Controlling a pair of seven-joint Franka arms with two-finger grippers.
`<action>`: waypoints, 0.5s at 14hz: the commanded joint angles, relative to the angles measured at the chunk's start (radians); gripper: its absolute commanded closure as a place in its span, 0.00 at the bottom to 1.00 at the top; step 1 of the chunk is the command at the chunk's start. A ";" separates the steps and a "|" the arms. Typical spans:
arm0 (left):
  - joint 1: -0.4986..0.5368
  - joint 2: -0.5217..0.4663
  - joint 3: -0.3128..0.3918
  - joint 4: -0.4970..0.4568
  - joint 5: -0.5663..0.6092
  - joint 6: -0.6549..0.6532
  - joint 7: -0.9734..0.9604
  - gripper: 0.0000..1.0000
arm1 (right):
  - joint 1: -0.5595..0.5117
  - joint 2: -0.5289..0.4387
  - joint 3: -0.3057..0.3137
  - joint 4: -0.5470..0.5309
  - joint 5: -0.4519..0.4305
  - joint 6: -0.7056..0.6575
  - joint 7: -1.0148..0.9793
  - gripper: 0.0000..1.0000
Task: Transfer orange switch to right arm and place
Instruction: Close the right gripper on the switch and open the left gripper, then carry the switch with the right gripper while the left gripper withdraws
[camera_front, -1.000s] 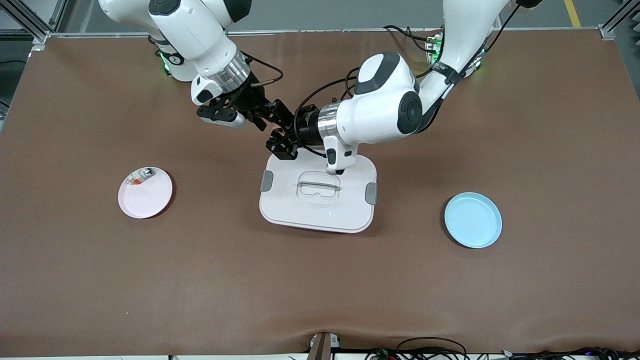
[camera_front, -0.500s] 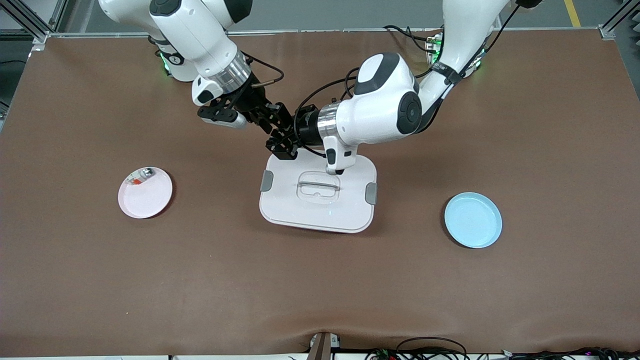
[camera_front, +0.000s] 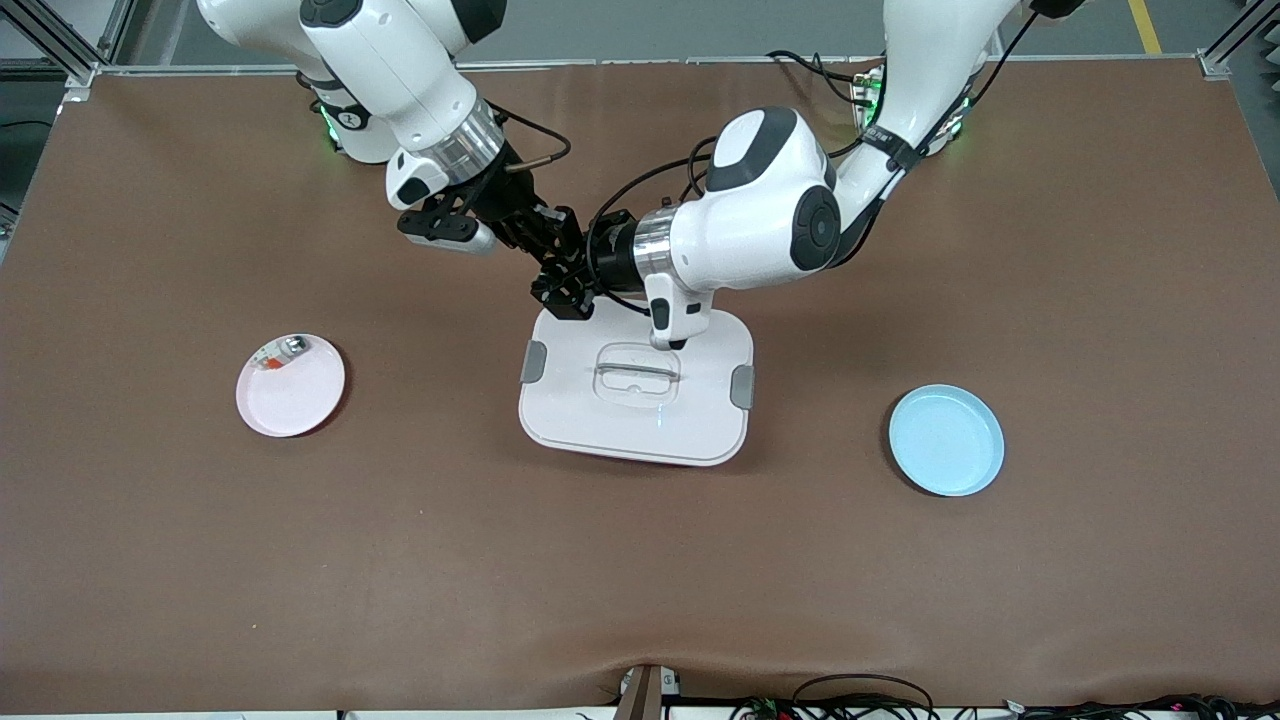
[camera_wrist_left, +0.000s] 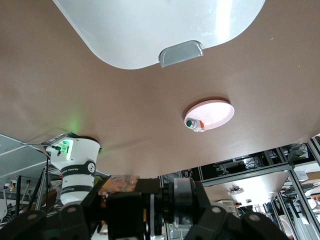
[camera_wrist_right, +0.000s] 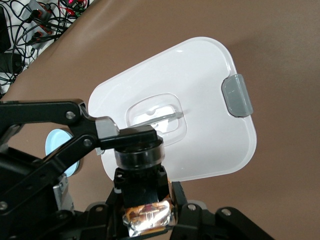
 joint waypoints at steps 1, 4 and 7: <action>0.000 -0.003 0.002 0.022 -0.005 -0.002 -0.023 0.00 | 0.009 0.011 -0.006 0.017 0.016 -0.018 0.000 1.00; 0.011 -0.014 0.008 0.022 0.007 -0.004 -0.032 0.00 | 0.009 0.008 -0.004 0.028 0.016 -0.032 0.001 1.00; 0.020 -0.027 0.016 0.024 0.160 -0.010 -0.032 0.00 | -0.006 0.006 -0.010 0.133 0.016 -0.226 -0.002 1.00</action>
